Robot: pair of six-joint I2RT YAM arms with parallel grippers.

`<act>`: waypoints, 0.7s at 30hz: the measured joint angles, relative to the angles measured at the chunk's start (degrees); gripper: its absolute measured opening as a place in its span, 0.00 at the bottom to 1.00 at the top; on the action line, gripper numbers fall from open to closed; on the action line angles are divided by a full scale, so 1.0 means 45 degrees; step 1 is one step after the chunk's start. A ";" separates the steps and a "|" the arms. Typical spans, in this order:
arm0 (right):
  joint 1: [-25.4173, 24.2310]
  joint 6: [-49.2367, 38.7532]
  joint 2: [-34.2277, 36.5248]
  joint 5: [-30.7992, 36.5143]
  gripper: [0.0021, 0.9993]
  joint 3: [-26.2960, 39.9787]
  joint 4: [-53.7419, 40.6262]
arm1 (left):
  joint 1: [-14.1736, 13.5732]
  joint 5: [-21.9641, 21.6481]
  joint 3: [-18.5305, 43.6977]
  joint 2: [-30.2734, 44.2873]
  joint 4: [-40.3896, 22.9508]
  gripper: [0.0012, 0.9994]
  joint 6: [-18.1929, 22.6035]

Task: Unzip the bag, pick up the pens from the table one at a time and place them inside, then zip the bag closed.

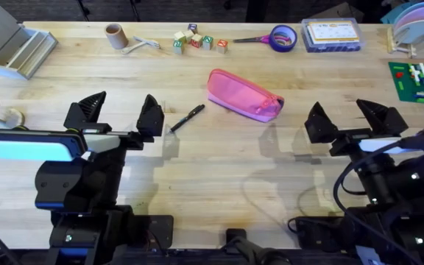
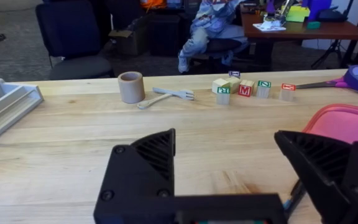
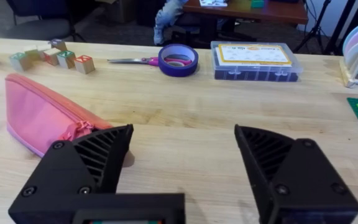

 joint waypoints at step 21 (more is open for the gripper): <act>-0.0002 -0.0488 0.0034 0.0087 1.00 0.1186 -0.2573 | 0.0002 0.0170 0.0616 0.0042 -0.1911 0.99 0.0012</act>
